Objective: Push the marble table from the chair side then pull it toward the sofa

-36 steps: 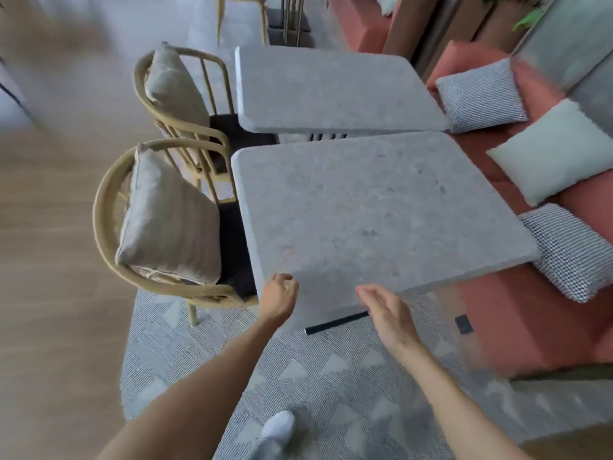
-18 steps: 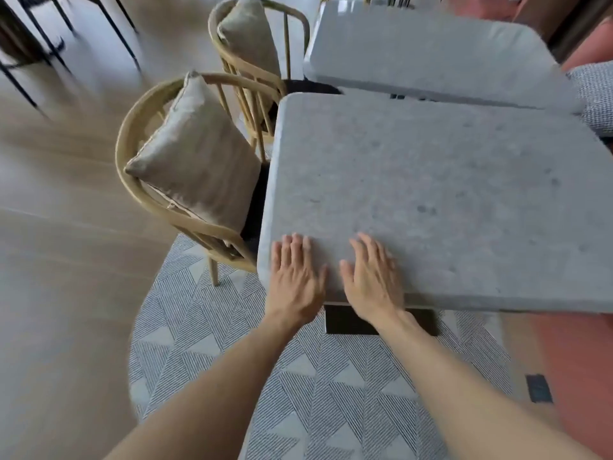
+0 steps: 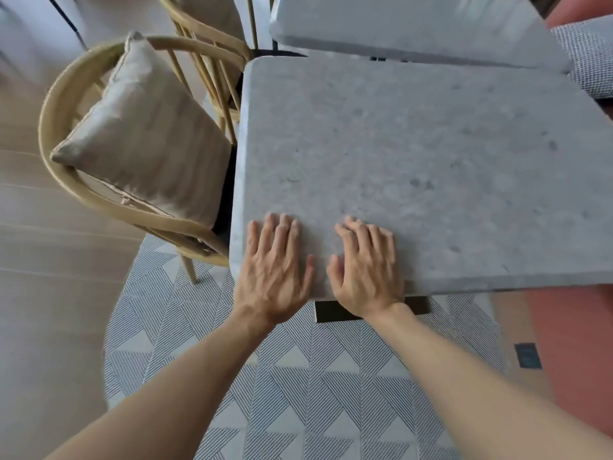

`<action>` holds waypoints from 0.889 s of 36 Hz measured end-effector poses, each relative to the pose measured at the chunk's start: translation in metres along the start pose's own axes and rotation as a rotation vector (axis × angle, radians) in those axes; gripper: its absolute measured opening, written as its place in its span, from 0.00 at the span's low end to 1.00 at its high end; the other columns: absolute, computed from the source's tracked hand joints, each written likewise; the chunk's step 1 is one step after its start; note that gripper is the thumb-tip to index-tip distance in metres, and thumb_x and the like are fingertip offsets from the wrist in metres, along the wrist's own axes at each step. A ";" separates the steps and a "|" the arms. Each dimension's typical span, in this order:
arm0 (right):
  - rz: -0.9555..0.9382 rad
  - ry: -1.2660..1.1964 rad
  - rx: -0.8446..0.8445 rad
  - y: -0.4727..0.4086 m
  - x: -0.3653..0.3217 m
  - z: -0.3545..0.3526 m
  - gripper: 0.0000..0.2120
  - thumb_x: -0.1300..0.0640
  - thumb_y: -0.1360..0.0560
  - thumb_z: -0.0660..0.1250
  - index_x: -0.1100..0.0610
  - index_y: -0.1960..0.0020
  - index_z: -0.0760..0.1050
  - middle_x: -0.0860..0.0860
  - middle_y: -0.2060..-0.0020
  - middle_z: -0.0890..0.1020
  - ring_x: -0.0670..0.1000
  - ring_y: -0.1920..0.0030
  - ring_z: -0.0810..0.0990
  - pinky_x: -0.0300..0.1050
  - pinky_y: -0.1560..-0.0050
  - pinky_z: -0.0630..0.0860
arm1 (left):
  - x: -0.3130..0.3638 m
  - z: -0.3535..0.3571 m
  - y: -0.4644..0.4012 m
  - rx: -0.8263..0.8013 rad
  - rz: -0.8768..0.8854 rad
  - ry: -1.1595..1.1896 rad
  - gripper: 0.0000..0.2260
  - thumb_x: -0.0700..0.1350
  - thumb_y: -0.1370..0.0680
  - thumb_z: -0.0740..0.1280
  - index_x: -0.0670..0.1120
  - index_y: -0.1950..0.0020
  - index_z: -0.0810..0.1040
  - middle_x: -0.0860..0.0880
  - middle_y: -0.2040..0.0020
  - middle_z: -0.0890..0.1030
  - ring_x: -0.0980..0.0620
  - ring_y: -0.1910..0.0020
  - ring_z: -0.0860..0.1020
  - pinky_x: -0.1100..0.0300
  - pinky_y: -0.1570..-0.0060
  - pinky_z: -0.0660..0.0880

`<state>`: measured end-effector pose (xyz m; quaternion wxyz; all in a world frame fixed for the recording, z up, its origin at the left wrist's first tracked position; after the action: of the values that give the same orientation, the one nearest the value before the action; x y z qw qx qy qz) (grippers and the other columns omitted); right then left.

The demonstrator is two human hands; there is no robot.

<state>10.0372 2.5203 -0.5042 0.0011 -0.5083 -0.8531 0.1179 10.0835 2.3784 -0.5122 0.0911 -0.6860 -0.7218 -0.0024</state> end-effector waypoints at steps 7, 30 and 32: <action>-0.018 0.042 0.034 -0.001 0.000 0.002 0.24 0.50 0.28 0.61 0.62 0.37 0.77 0.58 0.38 0.80 0.60 0.41 0.78 0.57 0.39 0.69 | -0.002 0.002 -0.002 -0.012 0.016 -0.002 0.29 0.55 0.20 0.55 0.36 0.27 0.69 0.37 0.28 0.71 0.35 0.26 0.65 0.38 0.27 0.59; 0.042 0.039 0.016 -0.043 -0.016 0.011 0.23 0.50 0.28 0.60 0.62 0.39 0.78 0.58 0.40 0.80 0.59 0.42 0.78 0.56 0.44 0.70 | -0.033 -0.002 -0.043 0.030 0.067 0.016 0.30 0.57 0.22 0.53 0.36 0.31 0.72 0.37 0.32 0.74 0.35 0.29 0.69 0.39 0.28 0.62; 0.046 0.049 0.015 -0.049 -0.018 0.013 0.23 0.50 0.28 0.60 0.62 0.39 0.78 0.58 0.40 0.80 0.59 0.42 0.78 0.56 0.44 0.69 | -0.037 -0.002 -0.049 0.045 0.072 0.022 0.30 0.56 0.22 0.53 0.36 0.31 0.72 0.36 0.33 0.75 0.35 0.30 0.70 0.39 0.29 0.63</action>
<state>10.0018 2.4801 -0.5045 0.0231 -0.5306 -0.8399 0.1117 10.0369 2.3383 -0.5098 0.1145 -0.7092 -0.6956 0.0094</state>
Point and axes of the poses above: each hand's wrist, its own y-axis away from the middle knuckle, its own z-axis out of the palm, x = y × z, the point moved 4 cm from there along -y, towards the middle knuckle
